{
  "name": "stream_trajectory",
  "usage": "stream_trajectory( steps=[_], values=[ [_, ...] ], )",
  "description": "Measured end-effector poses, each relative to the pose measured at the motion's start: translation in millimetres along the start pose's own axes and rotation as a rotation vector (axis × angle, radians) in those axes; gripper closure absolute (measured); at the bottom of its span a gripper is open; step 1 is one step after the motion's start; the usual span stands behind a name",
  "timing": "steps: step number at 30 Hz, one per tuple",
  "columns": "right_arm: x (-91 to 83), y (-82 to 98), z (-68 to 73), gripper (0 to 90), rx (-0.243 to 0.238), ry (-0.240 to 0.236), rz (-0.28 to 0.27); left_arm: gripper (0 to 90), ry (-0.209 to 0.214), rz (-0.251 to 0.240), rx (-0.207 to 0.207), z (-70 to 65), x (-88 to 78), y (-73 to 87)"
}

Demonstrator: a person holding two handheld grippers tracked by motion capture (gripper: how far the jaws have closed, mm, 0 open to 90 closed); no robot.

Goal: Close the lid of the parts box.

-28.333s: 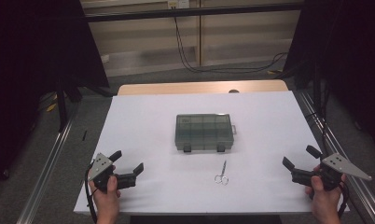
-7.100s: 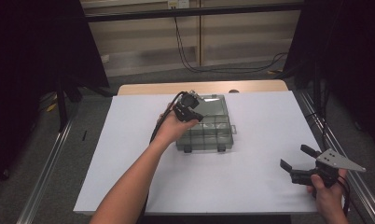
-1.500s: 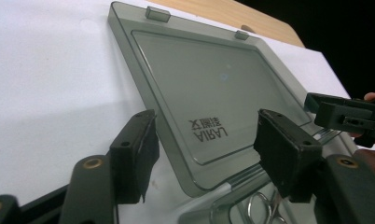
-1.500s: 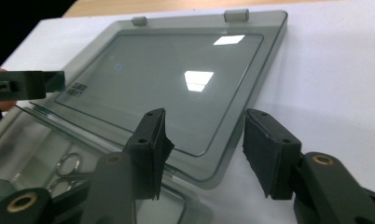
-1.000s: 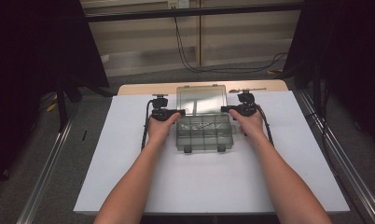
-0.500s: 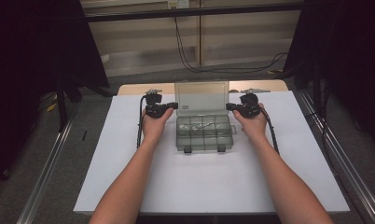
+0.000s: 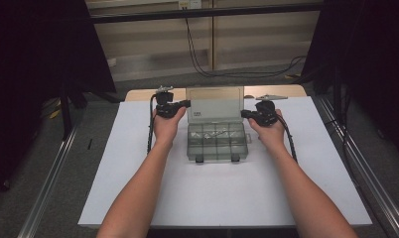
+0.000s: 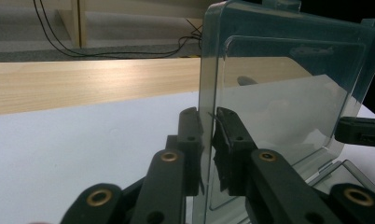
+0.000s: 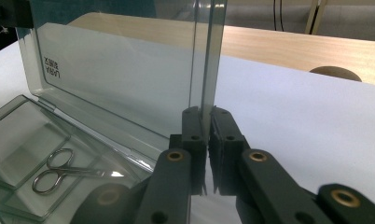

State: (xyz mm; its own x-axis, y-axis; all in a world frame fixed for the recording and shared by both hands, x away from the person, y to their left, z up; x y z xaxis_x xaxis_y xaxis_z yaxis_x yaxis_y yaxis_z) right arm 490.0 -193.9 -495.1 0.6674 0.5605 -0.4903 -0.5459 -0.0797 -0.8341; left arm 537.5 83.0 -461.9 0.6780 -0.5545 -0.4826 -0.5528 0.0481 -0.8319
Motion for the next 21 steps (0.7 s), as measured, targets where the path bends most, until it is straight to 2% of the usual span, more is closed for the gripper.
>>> stream_trajectory(
  steps=[1,2,3,5,6,8,11,13,17,18,19,21],
  values=[
    [-0.2,-0.7,-0.5,84.8,-0.005,0.005,0.012,84.5,-0.012,-0.011,0.025,-1.7,0.1,0.1],
    [-0.6,-1.0,-0.4,84.1,-0.007,0.011,0.024,84.9,-0.012,-0.011,0.025,-1.7,0.1,0.1],
    [-0.8,-1.5,-0.2,82.9,-0.013,0.017,0.033,85.2,-0.02,-0.009,0.06,-2.9,-1.0,0.9],
    [-2.9,-4.9,0.4,74.0,-0.021,0.022,0.022,85.4,-0.025,-0.01,0.06,-3.7,-1.9,0.9],
    [-4.3,-7.5,-0.1,71.2,-0.016,0.021,0.008,85.4,-0.015,-0.019,0.06,-4.1,-2.1,0.9],
    [-7.9,-16.3,-1.6,68.0,0.008,0.016,-0.015,85.5,-0.022,-0.027,0.068,-4.0,-2.8,1.4],
    [-10.5,-25.0,-1.1,68.0,0.009,0.025,-0.025,85.6,-0.016,-0.03,0.066,-4.4,-4.1,2.4],
    [-13.0,-37.8,0.9,69.4,-0.002,0.028,-0.037,85.6,-0.011,-0.035,0.069,-4.4,-4.9,2.7],
    [-13.2,-47.2,1.6,72.0,0.004,0.051,-0.04,85.7,-0.015,-0.04,0.086,-4.6,-6.0,3.4],
    [-12.7,-49.4,1.9,72.8,0.013,0.045,-0.04,85.7,-0.013,-0.031,0.107,-3.3,-7.0,3.9],
    [-12.1,-51.5,1.9,73.0,0.02,0.045,-0.045,85.7,-0.011,-0.045,0.089,-4.8,-6.3,3.3],
    [-10.1,-55.0,2.0,75.2,0.017,0.044,-0.035,85.8,-0.013,-0.048,0.096,-5.6,-6.9,3.1]
  ],
)
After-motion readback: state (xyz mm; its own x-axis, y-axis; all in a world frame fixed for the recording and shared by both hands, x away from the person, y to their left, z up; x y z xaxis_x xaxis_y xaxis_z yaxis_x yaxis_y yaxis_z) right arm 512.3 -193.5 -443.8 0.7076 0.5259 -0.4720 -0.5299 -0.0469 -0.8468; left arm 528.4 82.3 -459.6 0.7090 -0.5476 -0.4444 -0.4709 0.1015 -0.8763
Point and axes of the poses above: each handheld gripper's, and its own axes: x roughly forward along the jaws, y roughly out of its underside, z roughly to its left, the point moved 6 cm from there along x, roughly forward along the jaws, and after that the axes turned 6 degrees about -y, right-handed, at the moved point
